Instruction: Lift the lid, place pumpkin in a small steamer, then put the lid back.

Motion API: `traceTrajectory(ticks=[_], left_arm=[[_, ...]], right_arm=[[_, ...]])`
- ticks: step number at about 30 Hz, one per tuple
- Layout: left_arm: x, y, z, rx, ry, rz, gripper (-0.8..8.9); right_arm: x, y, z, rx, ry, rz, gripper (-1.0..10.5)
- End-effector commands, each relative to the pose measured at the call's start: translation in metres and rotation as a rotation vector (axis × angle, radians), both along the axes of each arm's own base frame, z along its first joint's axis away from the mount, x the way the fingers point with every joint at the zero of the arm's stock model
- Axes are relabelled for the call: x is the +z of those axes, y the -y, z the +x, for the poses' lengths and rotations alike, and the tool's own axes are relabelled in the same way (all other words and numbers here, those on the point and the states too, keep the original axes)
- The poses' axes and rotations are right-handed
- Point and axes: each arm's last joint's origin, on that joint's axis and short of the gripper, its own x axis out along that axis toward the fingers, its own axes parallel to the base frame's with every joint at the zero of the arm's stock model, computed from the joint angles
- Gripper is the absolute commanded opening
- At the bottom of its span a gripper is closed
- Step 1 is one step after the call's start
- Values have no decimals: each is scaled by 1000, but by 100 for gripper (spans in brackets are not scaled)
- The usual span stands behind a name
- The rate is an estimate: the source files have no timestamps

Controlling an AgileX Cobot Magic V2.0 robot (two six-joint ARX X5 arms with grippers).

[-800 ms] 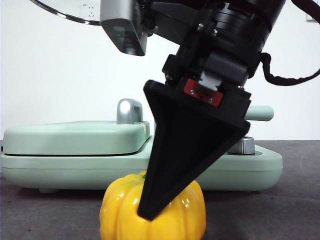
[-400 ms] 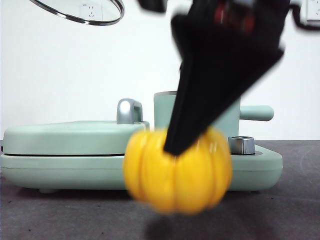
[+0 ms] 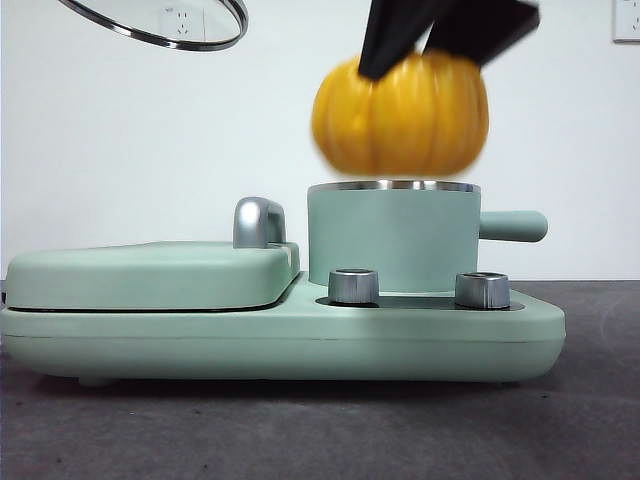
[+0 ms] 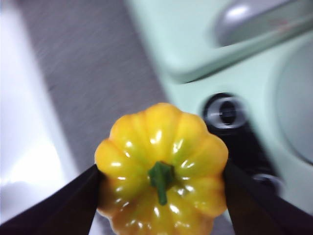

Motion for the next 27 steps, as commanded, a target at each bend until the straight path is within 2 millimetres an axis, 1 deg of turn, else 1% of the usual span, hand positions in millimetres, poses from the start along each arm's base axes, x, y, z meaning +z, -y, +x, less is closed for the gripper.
traceTrajectory(ticks=[1, 4, 7, 9, 13, 19, 23, 27], left_arm=[[8, 1, 0, -5, 45, -14, 10], [8, 1, 0, -5, 45, -14, 10], [8, 1, 0, -5, 44, -14, 10], [8, 1, 0, -5, 44, -14, 10], [8, 1, 0, -5, 44, -14, 10], [8, 1, 0, -5, 45, -13, 10], [8, 1, 0, -12, 53, 2, 10], [8, 1, 0, -13, 55, 5, 10]], right_arm=[[23, 1, 11, -121, 28, 58, 229], [40, 7, 26, -219, 43, 105, 229], [50, 11, 42, -275, 63, 122, 229], [54, 12, 54, -305, 71, 126, 229], [58, 12, 83, -355, 82, 118, 229], [54, 6, 126, -405, 80, 98, 229], [47, 3, 149, -423, 72, 79, 229], [35, 1, 165, -428, 56, 47, 229]])
